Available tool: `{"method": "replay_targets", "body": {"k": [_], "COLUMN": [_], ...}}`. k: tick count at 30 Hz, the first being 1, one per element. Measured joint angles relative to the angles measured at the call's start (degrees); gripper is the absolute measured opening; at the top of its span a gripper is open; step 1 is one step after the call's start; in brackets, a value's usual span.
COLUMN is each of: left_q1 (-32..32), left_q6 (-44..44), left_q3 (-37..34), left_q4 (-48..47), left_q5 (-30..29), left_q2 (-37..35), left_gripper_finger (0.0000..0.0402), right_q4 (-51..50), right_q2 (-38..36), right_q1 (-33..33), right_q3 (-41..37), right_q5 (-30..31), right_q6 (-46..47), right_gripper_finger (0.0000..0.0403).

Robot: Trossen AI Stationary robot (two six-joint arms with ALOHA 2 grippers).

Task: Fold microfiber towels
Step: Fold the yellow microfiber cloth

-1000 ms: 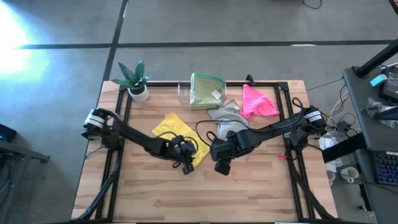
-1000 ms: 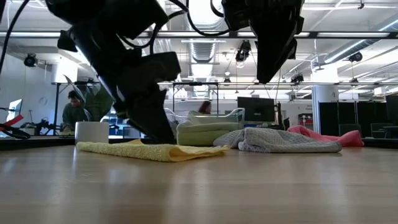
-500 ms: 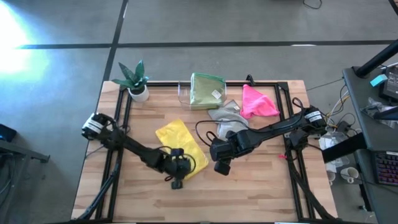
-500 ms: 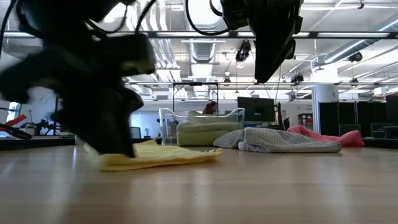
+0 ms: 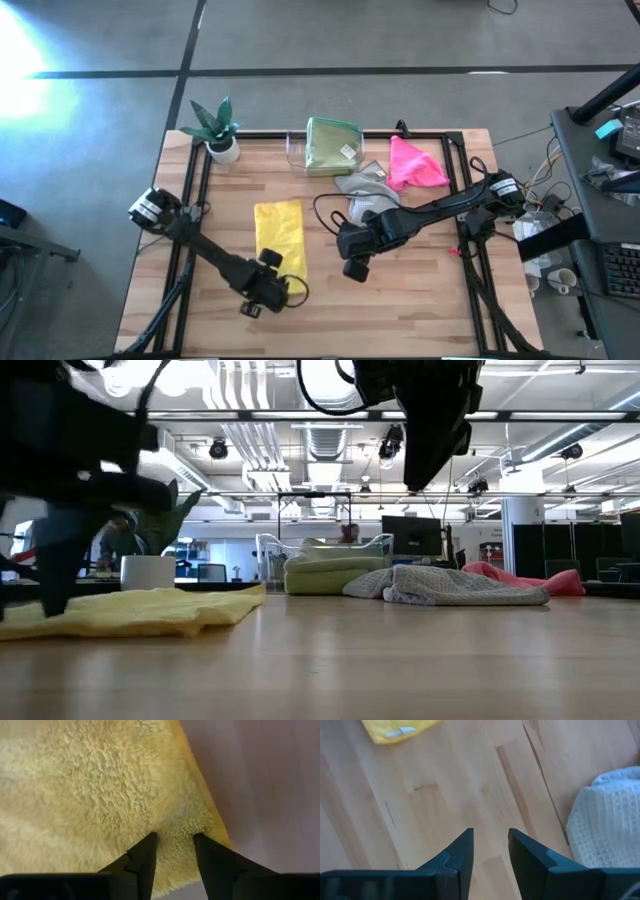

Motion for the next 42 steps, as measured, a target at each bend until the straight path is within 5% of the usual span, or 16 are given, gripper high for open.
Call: {"method": "replay_targets", "body": {"k": [6,15,23,29,42], "left_q1": [-2.90,-11.13,-17.81,-17.83,-17.65], "left_q6": [-9.34,-22.38,-23.83,-23.73,-25.21], "left_q3": [5.67,5.40,4.41,4.05,2.28], "left_q4": [-11.01,-12.25,-11.35,-7.53,-6.36], "left_q5": [-4.64,-8.05,-17.86,-17.86,-20.19], "left_q2": [-1.70,-4.52,-4.09,-1.48,1.87], "left_gripper_finger": [0.0120,0.0120,0.0120,0.0120,0.0120], "right_q4": [5.48,14.98,22.78,28.14,35.74], "right_q2": [0.00,0.00,1.53,4.47,10.82], "right_q1": [0.27,0.75,1.40,2.35,2.90], "right_q3": [0.00,0.00,0.00,-0.02,-0.02], "right_q5": [-0.17,-2.21,-3.61,-3.63,-5.11], "right_q6": [-5.33,-14.21,-23.77,-32.26,-34.30], "right_gripper_finger": [0.0111,0.0125,0.0176,0.0181,0.0175]}}
